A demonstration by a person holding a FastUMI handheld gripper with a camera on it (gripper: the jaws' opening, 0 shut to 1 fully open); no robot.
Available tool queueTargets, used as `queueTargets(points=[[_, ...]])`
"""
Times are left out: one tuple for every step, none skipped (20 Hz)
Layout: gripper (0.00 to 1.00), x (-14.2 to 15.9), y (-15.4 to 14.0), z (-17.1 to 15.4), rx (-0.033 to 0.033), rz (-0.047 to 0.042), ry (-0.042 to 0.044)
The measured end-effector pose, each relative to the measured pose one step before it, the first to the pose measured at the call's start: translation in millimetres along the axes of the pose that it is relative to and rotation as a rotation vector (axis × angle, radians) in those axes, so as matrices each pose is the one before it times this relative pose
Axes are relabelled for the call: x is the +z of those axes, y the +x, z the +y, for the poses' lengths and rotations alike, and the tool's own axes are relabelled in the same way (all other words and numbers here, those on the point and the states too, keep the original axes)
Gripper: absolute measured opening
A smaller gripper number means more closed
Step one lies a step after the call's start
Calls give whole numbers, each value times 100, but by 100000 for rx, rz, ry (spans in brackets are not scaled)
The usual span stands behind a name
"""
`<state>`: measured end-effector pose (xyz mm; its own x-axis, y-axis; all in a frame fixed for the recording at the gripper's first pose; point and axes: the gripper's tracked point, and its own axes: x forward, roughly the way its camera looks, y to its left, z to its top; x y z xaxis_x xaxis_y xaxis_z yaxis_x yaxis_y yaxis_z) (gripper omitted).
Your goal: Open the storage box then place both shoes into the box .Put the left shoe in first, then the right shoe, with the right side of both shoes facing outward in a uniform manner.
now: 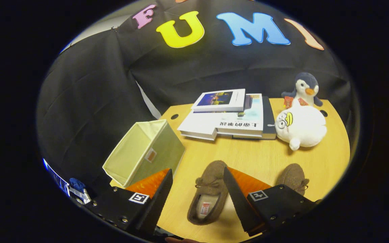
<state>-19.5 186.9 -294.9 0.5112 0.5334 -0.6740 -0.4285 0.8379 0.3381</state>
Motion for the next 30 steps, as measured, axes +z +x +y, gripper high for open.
queueTargets(points=[[92, -1064, 150, -356, 45, 2179, 1091], [92, -886, 166, -448, -757, 2276, 253], [92, -875, 225, -410, -664, 1916, -43], [92, -858, 260, -508, -1034, 2178, -526], [92, -927, 299, -450, -992, 2301, -538], [92, -864, 360, -439, -1163, 2306, -724], [92, -774, 403, -347, -1124, 2000, -358], [92, -721, 240, -343, -1230, 1965, 15], [92, -765, 355, -259, -837, 2149, 302], [92, -460, 356, -175, -710, 1721, 479], [91, -432, 291, -80, -60, 1057, 195], [91, -156, 262, -152, -639, 948, -397], [91, -201, 430, -386, -1226, 985, -919], [91, -141, 556, -409, -1397, 1030, -1062], [91, -183, 599, -592, -2651, 1279, -895], [89, -137, 498, -622, -3355, 1392, -849], [89, -43, 666, -244, -1525, 1202, -982], [88, 174, 497, -93, -629, 630, 135], [88, 141, 482, 143, -115, -131, 100], [82, 219, 554, -99, -805, 353, -462], [79, 334, 516, -290, -1935, 168, -697], [79, 234, 295, -146, -919, -332, -1220], [71, 166, 657, 185, -35, 1392, -253], [60, 94, 662, 301, 1159, 345, 229], [60, 133, 329, 917, 3806, -54, 888], [26, 127, -119, -5, -1332, -427, -35], [18, 123, -168, -333, -2161, -157, -65], [2, -63, -105, -3, -1135, 1086, 753], [2, -75, -497, 279, 32, 724, 757], [2, 273, -358, 224, 336, -189, 2]])
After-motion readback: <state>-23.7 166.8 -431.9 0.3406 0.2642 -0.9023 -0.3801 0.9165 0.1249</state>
